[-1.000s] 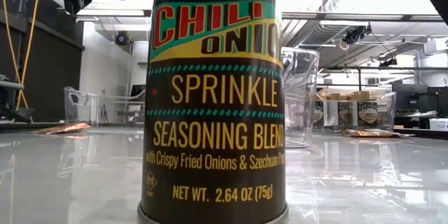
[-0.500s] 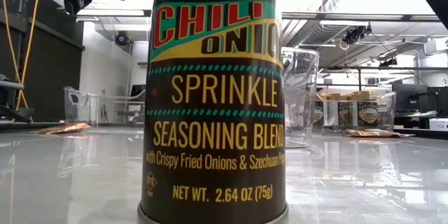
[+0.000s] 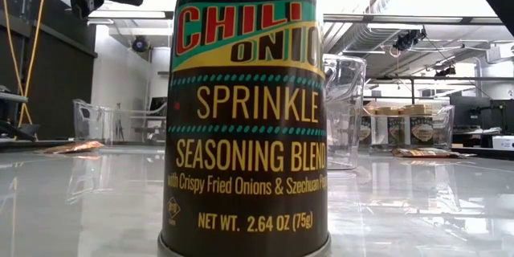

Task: Sort spices by type
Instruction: Put the top center yellow seasoning bottle into the bottom transparent bin, then adjust the bottom transparent bin, then put the right yellow seasoning bottle into the transparent bin aligned with the other yellow seasoning bottle

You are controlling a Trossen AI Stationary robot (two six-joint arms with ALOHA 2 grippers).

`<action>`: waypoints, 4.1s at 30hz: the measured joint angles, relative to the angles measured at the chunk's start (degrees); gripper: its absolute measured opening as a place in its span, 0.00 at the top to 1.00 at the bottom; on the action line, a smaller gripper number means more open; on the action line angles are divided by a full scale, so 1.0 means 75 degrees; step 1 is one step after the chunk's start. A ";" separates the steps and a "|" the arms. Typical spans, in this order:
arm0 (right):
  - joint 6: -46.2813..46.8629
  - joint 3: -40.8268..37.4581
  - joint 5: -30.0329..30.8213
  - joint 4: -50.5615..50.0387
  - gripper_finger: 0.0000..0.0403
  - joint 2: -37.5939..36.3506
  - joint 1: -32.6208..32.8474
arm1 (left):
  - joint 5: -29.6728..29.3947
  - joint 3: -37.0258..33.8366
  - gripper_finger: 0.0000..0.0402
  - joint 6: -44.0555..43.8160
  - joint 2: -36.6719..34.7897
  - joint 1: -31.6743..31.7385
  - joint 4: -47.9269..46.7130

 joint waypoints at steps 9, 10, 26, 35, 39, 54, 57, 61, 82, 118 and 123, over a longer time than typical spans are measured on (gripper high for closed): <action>-0.0082 0.0083 0.0163 0.0295 1.00 0.0001 -0.0119 | -0.0039 0.0000 1.00 0.0009 0.0000 0.0000 -0.0001; -0.0191 0.0197 0.0161 0.0334 1.00 0.0005 -0.0119 | -0.0041 0.0000 1.00 0.0012 -0.0001 -0.0001 -0.0002; 0.1310 0.0839 -0.1889 -0.0623 1.00 0.0000 -0.2178 | 0.0310 0.0000 1.00 -0.0128 -0.0001 -0.0004 -0.0001; 0.1798 0.0842 -0.3647 -0.1476 1.00 0.0240 -0.2603 | 0.0315 0.0000 1.00 -0.0123 -0.0002 -0.0004 0.0001; 0.1625 0.0842 -0.4112 -0.1807 1.00 0.0585 -0.2496 | 0.0318 0.0000 1.00 -0.0058 0.0000 -0.0004 -0.0001; 0.1267 0.0839 -0.3981 -0.2605 1.00 0.0717 -0.2001 | 0.0321 0.0000 1.00 -0.0058 0.0006 -0.0004 -0.0019; 0.1261 0.0839 -0.3991 -0.2727 1.00 0.0717 -0.1828 | 0.0321 0.0000 1.00 -0.0058 0.0006 -0.0004 -0.0019; 0.1261 0.0839 -0.3981 -0.2754 1.00 0.0717 -0.1559 | 0.0323 0.0000 1.00 -0.0058 0.0006 -0.0004 -0.0022; 0.0906 0.0642 -0.3265 -0.4509 1.00 0.0004 -0.0461 | 0.0443 -0.0003 1.00 0.0013 0.0006 -0.0067 -0.0412; 0.9700 -0.2649 -0.2893 -0.3150 0.98 -0.4412 0.6470 | 0.0357 -0.0003 1.00 -0.0283 0.0006 -0.0136 -0.0446; 1.0014 -0.2812 -0.4043 -0.3946 0.80 -0.4199 0.6451 | 0.0353 -0.0003 1.00 -0.0280 0.0006 -0.0136 -0.0444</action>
